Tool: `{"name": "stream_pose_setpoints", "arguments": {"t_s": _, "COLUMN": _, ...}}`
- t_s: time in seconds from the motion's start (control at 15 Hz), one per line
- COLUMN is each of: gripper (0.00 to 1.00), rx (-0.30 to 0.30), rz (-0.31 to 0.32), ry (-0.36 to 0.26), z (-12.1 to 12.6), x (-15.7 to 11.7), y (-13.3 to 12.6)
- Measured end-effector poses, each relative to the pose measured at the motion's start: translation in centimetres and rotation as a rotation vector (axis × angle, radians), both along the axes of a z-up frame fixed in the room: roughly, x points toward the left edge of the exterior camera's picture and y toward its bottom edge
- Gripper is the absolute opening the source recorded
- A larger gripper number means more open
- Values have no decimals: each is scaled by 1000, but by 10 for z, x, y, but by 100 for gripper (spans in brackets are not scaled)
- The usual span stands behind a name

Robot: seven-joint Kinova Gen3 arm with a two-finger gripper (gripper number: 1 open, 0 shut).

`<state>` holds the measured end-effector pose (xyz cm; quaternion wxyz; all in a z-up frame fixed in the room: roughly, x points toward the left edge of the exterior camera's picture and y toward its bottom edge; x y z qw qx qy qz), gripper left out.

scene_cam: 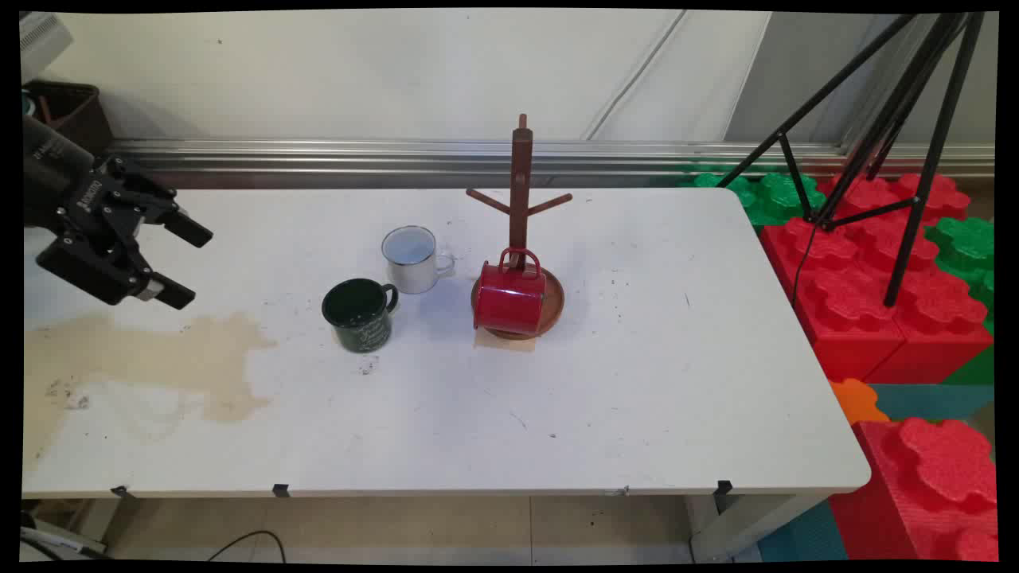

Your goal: Pick up the red mug from the rack

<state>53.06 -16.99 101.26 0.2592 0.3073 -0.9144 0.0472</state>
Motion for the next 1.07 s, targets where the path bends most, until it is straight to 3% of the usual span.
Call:
{"name": "stream_pose_setpoints", "arguments": {"t_s": 0.53, "gripper": 100, "rx": -13, "rz": -4, "ry": 28, "z": -10, "x": -9, "y": -9}}
{"name": "stream_pose_setpoints", "arguments": {"t_s": 1.07, "gripper": 100, "rx": -36, "rz": 10, "ry": 45, "z": -34, "x": -41, "y": -32}}
